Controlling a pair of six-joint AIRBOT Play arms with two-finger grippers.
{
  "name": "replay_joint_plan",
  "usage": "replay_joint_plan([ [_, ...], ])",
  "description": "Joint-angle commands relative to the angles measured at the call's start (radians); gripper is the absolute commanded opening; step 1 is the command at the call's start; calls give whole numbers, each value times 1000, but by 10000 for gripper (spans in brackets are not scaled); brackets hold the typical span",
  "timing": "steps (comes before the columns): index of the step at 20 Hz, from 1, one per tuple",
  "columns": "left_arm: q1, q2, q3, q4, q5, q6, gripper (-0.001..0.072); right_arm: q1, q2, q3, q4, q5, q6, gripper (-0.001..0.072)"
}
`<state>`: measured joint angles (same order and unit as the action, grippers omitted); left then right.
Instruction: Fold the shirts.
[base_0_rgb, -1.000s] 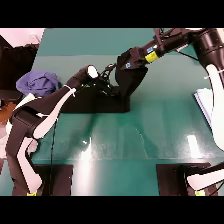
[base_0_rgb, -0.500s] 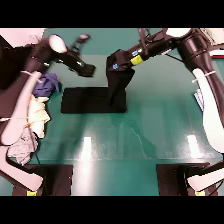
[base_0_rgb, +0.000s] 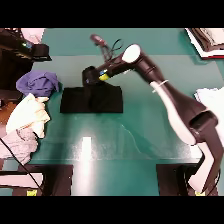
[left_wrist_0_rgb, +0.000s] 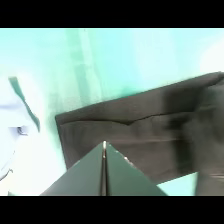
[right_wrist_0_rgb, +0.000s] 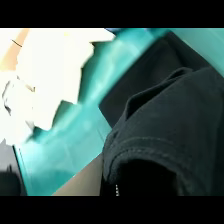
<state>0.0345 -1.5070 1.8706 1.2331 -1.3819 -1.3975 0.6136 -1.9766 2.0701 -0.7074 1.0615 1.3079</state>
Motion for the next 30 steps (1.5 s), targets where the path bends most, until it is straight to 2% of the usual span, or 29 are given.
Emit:
replay_joint_plan([
  [1,26,19,0,-34,-12,2,24,79,-90,0,172,-227,-177,278],
  [2,26,18,0,-40,-13,2,24,89,-91,-11,231,-255,-234,407],
  [3,26,18,0,-40,-14,2,24,89,-89,-13,272,-248,-268,489],
  [5,26,18,0,-40,-24,3,24,45,-56,-14,221,-104,-261,494],
  [6,26,18,0,-40,-36,3,24,13,-30,-23,167,-10,-214,481],
  [7,26,18,-2,-40,-45,7,24,-29,7,-63,114,71,-163,428],
  [8,26,18,-2,-40,-46,11,24,-74,48,-121,63,124,-142,428],
  [11,26,18,-6,-40,-47,11,24,-208,172,-358,-38,145,-63,428],
  [14,25,17,-8,-41,-46,11,24,-327,275,-631,-44,42,13,432],
  [15,25,17,-8,-41,-46,10,24,-350,293,-698,-40,13,12,529],
  [16,25,17,-8,-41,-42,11,24,-365,299,-753,-18,-7,12,718],
  [20,25,17,-8,-45,-39,11,24,-344,274,-834,71,-105,6,707],
  [27,25,17,-8,-60,-43,11,24,-206,47,-580,227,-111,-16,660],
  [29,26,17,-8,-60,-44,11,24,-168,5,-516,227,-112,-16,451],
  [30,26,17,-8,-60,-48,11,24,-153,-10,-490,226,-111,-19,426],
])
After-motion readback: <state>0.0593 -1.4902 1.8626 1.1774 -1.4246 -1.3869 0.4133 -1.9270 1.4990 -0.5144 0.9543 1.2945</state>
